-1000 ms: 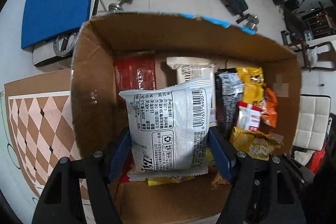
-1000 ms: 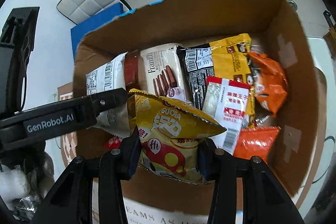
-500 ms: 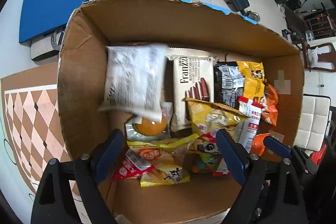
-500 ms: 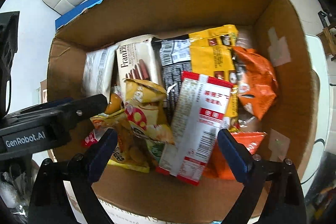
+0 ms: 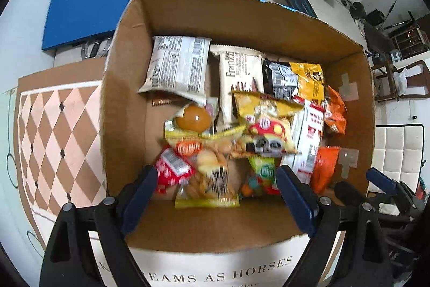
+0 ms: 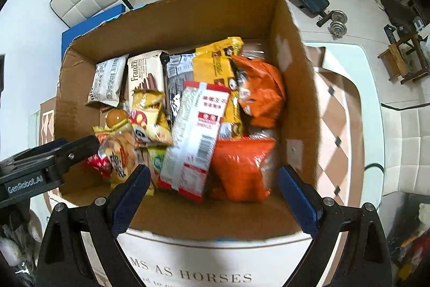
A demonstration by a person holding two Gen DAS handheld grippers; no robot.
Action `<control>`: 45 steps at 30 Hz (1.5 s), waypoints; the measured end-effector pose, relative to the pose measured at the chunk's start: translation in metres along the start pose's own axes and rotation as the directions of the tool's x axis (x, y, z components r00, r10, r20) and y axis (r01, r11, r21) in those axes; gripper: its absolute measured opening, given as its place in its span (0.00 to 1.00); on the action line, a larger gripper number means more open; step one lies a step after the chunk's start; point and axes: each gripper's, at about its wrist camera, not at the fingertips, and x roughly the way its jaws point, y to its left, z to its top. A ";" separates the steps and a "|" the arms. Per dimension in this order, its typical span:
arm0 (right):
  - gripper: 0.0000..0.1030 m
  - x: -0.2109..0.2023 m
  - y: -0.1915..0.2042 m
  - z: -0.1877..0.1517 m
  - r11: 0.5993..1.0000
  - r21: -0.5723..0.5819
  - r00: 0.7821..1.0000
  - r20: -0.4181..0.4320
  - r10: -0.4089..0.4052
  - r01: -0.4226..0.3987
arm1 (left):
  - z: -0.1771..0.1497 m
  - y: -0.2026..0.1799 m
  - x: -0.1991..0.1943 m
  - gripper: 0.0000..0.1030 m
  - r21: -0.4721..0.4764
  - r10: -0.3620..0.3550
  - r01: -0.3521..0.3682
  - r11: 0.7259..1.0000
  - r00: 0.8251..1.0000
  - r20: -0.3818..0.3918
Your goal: Organize snacks
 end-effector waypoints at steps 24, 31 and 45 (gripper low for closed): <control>0.95 -0.160 -0.013 -0.124 0.998 -0.068 0.955 0.296 0.024 -0.004 | -0.154 -0.052 -0.152 0.87 0.029 0.056 -0.074 0.997 0.913 0.403; 0.95 -0.218 -0.016 -0.181 0.997 -0.073 0.923 0.384 0.034 -0.006 | -0.209 -0.058 -0.196 0.87 0.038 0.071 -0.103 0.994 0.868 0.491; 0.95 -0.291 -0.013 -0.270 0.995 -0.096 0.873 0.487 0.011 0.041 | -0.281 -0.067 -0.243 0.87 0.070 0.055 -0.113 0.991 0.829 0.557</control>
